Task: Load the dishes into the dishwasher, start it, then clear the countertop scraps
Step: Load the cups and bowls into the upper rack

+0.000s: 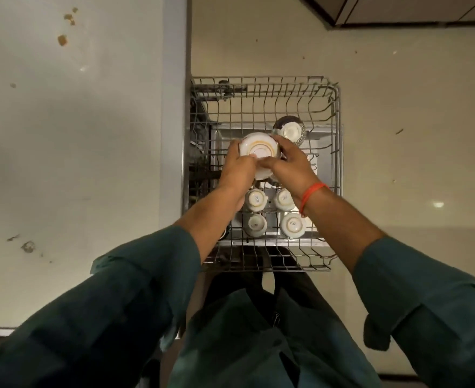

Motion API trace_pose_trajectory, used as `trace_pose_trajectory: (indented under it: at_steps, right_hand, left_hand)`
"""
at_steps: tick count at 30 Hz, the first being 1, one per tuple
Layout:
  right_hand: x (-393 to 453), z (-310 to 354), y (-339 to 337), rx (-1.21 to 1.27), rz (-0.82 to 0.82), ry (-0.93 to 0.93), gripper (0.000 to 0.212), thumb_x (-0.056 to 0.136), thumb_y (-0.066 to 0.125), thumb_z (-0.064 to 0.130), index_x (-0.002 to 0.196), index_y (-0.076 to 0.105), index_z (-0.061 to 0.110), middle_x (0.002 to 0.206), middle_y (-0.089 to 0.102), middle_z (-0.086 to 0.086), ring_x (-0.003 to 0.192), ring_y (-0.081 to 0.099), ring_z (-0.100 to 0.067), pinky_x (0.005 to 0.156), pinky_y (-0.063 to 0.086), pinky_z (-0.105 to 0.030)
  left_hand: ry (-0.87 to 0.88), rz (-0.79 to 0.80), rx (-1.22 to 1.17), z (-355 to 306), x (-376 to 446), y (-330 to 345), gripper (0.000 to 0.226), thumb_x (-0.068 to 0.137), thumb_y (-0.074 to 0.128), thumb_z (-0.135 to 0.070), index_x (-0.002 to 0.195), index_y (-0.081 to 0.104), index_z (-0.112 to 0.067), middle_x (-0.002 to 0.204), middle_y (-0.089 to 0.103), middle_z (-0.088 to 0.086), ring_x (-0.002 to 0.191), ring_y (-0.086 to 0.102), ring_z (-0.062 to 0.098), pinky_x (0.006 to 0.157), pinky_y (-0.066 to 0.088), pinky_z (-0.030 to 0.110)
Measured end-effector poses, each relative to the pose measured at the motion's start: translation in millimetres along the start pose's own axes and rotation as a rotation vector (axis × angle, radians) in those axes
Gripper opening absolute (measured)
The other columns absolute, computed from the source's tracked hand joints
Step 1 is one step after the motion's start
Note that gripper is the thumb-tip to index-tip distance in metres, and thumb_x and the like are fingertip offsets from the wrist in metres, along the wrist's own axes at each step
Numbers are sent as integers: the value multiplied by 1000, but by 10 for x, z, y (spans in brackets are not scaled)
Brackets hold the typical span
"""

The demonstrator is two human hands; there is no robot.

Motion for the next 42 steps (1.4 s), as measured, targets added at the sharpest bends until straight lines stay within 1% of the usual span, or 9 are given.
trace_pose_trajectory:
  at_steps: [6, 9, 14, 17, 20, 25, 30, 39, 42]
  right_hand:
    - [387, 60, 96, -98, -38, -7, 46, 72, 67, 20, 116, 56, 29, 107, 68, 6, 107, 65, -19, 103, 51, -43]
    - [654, 82, 122, -117, -46, -5, 54, 61, 60, 26, 115, 56, 31, 112, 69, 1, 108, 66, -20, 100, 52, -43]
    - [1053, 110, 234, -196, 22, -44, 54, 83, 60, 11, 136, 54, 12, 104, 60, 7, 100, 58, -10, 75, 46, -11]
    - [1286, 40, 299, -209, 23, -19, 50, 83, 57, 20, 133, 52, 14, 111, 66, 2, 107, 64, -18, 89, 54, -29]
    - [1588, -125, 375, -214, 57, 6, 68, 65, 60, 34, 130, 51, 15, 116, 69, -4, 108, 66, -22, 96, 55, -43]
    - [1858, -405, 470, -250, 75, 38, 56, 76, 54, 25, 130, 48, 9, 111, 70, -12, 102, 68, -28, 91, 57, -51]
    - [1857, -418, 486, -271, 73, 64, 42, 92, 55, 17, 132, 46, 14, 112, 70, -10, 104, 68, -27, 93, 56, -50]
    - [1790, -381, 490, -248, 172, 113, 73, 78, 67, 18, 146, 39, 22, 122, 65, -4, 116, 62, -23, 100, 51, -37]
    - [1732, -363, 482, -194, 190, 137, 67, 84, 67, 8, 144, 41, 22, 115, 63, 1, 112, 60, -17, 90, 47, -26]
  left_hand:
    - [-71, -56, 26, -65, 514, 28, 73, 93, 45, 3, 158, 31, -28, 138, 59, 11, 116, 63, 31, 82, 57, 38]
    - [-94, -87, 25, -127, 832, 61, 71, 94, 42, 5, 156, 34, -29, 138, 57, 15, 117, 62, 35, 95, 57, 49]
    - [-121, -137, -7, -58, 1364, 73, 72, 93, 39, 6, 155, 37, -31, 137, 57, 14, 116, 60, 33, 88, 57, 42]
    - [-113, -137, -44, -10, 1630, 76, 67, 97, 41, 1, 155, 38, -31, 135, 60, 11, 112, 64, 28, 68, 57, 32]
    - [-115, -119, -4, 24, 1841, 95, 68, 97, 43, -2, 158, 34, -32, 137, 60, 12, 116, 63, 32, 88, 60, 42]
    - [-175, -103, 22, 123, 2033, 46, 42, 98, 50, -11, 140, 52, -9, 134, 62, 21, 120, 62, 42, 101, 53, 58]
    - [-202, -57, -148, 182, 2054, 113, 21, 100, 55, -27, 107, 67, -12, 108, 71, 12, 100, 66, 27, 87, 53, 40]
    - [-208, -12, -261, 246, 2017, 159, 28, 100, 54, -37, 96, 70, -14, 83, 71, 0, 83, 62, 16, 71, 45, 30]
    - [-193, -15, -268, 250, 1952, 135, 33, 98, 56, -42, 107, 70, -13, 90, 71, 3, 94, 62, 20, 81, 47, 35]
Point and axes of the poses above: each hand's wrist, its own x-axis towards the middle knuckle, its own y-axis out of the palm, z = x × y, the point moved 8 cm from there along x, towards the middle knuckle
